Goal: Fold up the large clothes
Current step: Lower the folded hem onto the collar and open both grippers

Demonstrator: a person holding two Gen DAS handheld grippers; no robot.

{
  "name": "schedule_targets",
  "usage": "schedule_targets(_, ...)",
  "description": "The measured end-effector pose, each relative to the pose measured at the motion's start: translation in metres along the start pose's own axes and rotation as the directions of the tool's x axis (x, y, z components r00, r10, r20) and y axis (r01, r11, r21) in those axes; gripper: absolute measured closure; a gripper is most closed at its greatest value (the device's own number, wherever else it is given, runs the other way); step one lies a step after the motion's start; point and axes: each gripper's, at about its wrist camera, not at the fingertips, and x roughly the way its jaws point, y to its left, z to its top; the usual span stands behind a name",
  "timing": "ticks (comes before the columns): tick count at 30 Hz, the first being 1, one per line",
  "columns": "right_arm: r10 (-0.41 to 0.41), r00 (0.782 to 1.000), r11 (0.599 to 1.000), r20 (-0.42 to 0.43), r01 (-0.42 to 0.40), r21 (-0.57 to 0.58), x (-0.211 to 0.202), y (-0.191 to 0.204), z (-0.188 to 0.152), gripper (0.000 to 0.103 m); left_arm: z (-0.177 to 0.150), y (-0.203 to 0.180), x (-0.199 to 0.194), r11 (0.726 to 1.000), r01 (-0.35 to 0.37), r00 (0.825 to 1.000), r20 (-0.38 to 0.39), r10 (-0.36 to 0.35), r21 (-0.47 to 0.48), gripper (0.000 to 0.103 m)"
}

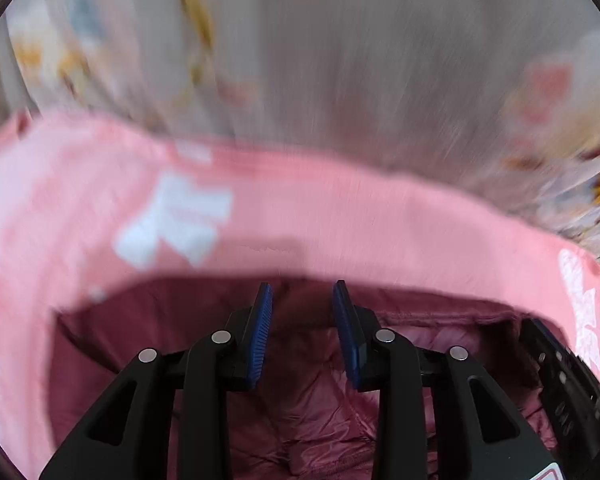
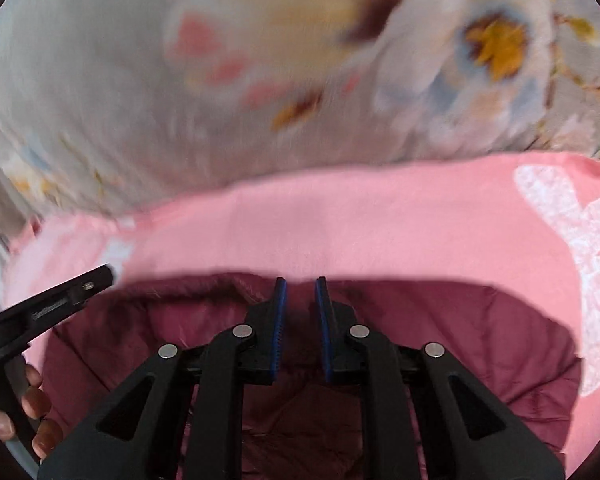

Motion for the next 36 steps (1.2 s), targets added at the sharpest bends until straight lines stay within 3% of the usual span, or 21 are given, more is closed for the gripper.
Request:
schedule_targets(3,-0.022,0.999,0.998,-0.029,0.020,-0.056,0.003,-0.004,-0.021,0.091,-0.022,0.003,0.017,0.999,0.003,1.000,-0.029,-0.002,0.044,0.075)
schedule_targets(6,-0.023,0.999,0.997,-0.026,0.021,-0.077,0.004,-0.014,-0.032,0.093,-0.045,0.003,0.017,0.989,-0.029,0.999,0.018,0.027,0.142,0.072)
schedule_targets(9,-0.005,1.000,0.998,-0.010,0.004,-0.062,0.006,-0.020,-0.035,0.093,-0.058,0.002,0.018,0.983,-0.041,0.998,0.057,0.032,0.179,0.071)
schedule_targets(12,-0.054,0.998,0.993,0.021,0.056,-0.100,0.009,-0.012,-0.040,0.093,-0.067,-0.002,0.018,0.976,-0.078,0.993,0.107,0.057,0.203,0.070)
schedule_targets(19,-0.115,0.993,0.980,0.032,0.119,-0.156,0.011,-0.001,-0.038,0.093,-0.064,-0.011,0.017,0.957,-0.153,0.983,0.138,0.122,0.245,0.070)
schedule_targets(36,-0.126,0.992,0.976,0.031,0.129,-0.173,0.012,0.001,-0.037,0.092,-0.063,-0.013,0.016,0.950,-0.175,0.979,0.146,0.140,0.258,0.070)
